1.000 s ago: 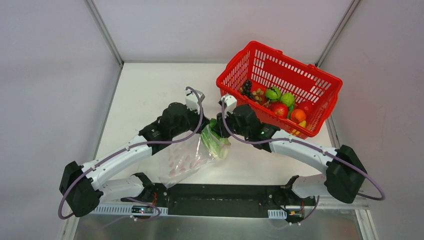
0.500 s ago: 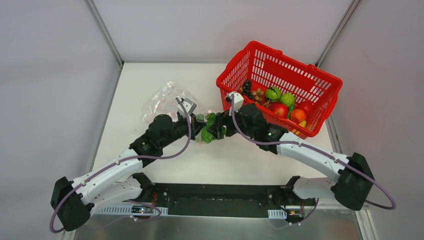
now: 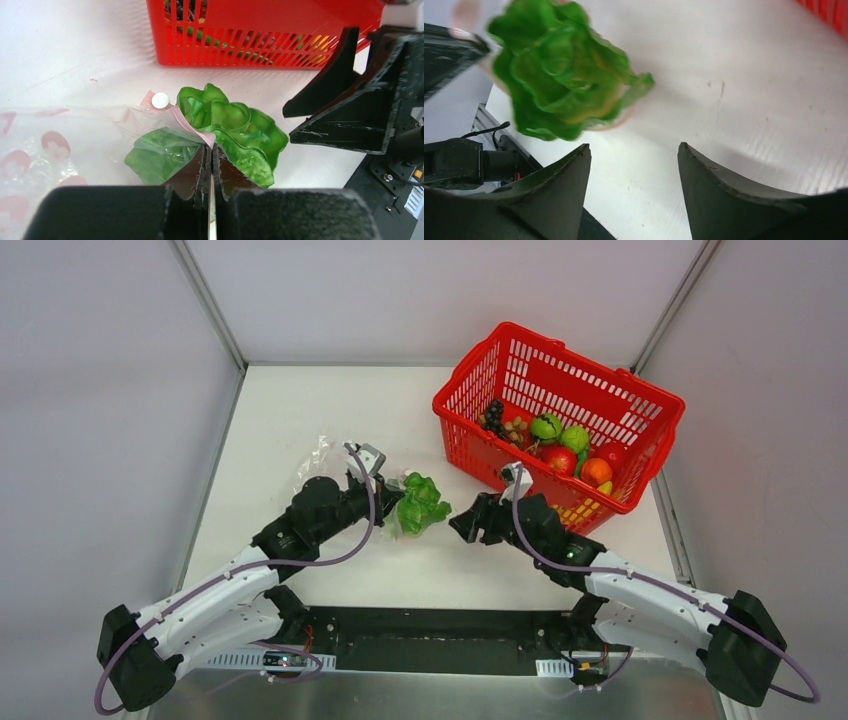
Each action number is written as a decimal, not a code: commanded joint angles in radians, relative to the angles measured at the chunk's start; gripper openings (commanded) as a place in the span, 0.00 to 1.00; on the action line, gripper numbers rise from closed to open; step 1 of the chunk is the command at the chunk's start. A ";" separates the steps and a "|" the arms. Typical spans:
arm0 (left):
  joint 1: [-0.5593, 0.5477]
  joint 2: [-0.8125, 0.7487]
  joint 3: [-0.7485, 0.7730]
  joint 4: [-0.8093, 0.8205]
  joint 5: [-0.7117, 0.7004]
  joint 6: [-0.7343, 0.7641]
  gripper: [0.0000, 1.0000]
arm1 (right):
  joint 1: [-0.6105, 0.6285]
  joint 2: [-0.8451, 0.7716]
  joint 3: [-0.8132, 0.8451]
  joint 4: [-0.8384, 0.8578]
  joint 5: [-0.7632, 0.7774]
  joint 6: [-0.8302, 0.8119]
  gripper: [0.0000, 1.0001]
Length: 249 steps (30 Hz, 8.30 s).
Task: Place the food in the zip-top bag and seal the zipper
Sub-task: Place the fake vegetable in the zipper food storage bag, then adjust the zipper on the food storage bag, then place the zipper food storage bag at the center of the board, then pick up the fake fruit from the bin.
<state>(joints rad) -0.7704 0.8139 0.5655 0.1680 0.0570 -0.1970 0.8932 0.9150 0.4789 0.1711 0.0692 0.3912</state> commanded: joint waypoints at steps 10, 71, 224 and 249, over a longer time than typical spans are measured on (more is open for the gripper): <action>0.008 -0.052 0.019 -0.028 -0.042 -0.095 0.00 | 0.010 0.201 -0.108 0.367 0.055 0.311 0.41; 0.010 -0.047 0.270 -0.487 -0.289 -0.119 0.00 | 0.096 0.238 0.117 0.219 0.304 0.215 0.00; 0.101 0.348 0.848 -0.820 -0.003 -0.036 0.00 | -0.807 0.619 0.904 -0.735 -0.123 -0.215 0.93; 0.123 0.430 0.882 -0.787 0.083 -0.053 0.00 | -0.763 1.116 1.071 -0.858 -0.161 -0.324 0.55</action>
<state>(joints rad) -0.6590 1.2621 1.4227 -0.6479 0.1177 -0.2451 0.1226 2.0033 1.5326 -0.6662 -0.1101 0.0750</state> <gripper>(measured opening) 0.010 0.632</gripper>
